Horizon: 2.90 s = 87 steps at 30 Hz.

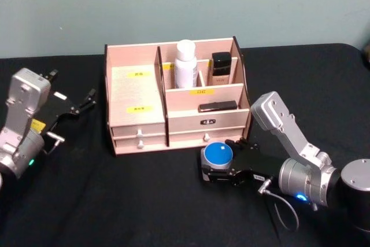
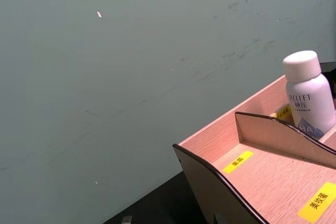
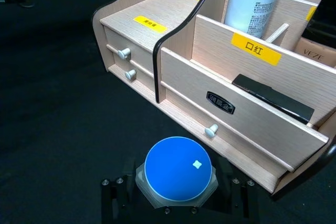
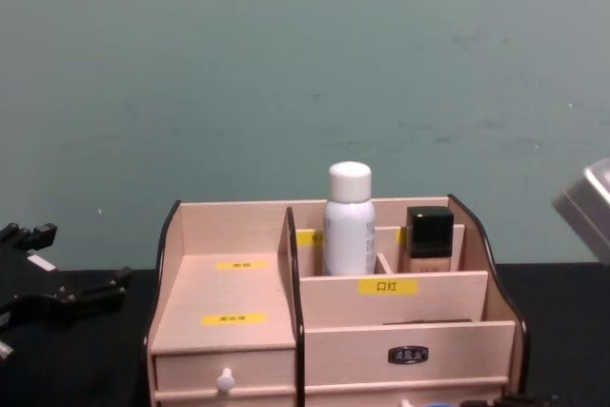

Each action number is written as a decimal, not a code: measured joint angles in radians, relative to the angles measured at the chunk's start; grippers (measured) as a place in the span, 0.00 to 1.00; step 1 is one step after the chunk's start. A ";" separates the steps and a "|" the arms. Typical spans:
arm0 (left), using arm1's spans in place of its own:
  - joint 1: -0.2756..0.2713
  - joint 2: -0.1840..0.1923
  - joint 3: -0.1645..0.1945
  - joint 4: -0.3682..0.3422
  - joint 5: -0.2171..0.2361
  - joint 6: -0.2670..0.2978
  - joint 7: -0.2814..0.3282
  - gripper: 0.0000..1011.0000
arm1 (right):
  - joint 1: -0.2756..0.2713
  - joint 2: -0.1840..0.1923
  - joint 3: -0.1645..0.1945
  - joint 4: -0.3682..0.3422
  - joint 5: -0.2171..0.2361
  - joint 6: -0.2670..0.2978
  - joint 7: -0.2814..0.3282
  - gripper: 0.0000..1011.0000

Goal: Pick up the facial cleanser and watermelon frost from the table and place them into the tiered storage box.

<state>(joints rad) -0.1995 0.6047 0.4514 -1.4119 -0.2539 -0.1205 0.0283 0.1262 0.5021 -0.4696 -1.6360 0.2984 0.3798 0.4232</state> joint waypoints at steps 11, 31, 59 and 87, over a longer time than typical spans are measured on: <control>0.000 0.000 0.000 0.000 0.000 0.000 0.000 1.00 | -0.001 0.001 0.001 -0.002 0.002 0.000 -0.001 0.73; 0.000 0.000 0.000 0.000 0.000 0.000 0.000 1.00 | -0.002 0.001 0.002 -0.003 0.004 0.001 -0.001 0.72; 0.000 0.000 0.000 0.000 0.000 0.000 0.000 1.00 | 0.042 0.021 0.002 -0.117 0.074 0.016 0.031 0.72; 0.000 0.000 0.000 0.000 0.000 0.000 0.000 1.00 | 0.309 -0.162 -0.156 0.086 0.016 -0.006 0.035 0.72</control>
<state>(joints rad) -0.1995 0.6047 0.4514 -1.4119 -0.2539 -0.1205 0.0283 0.4352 0.3404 -0.6256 -1.5496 0.3142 0.3742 0.4577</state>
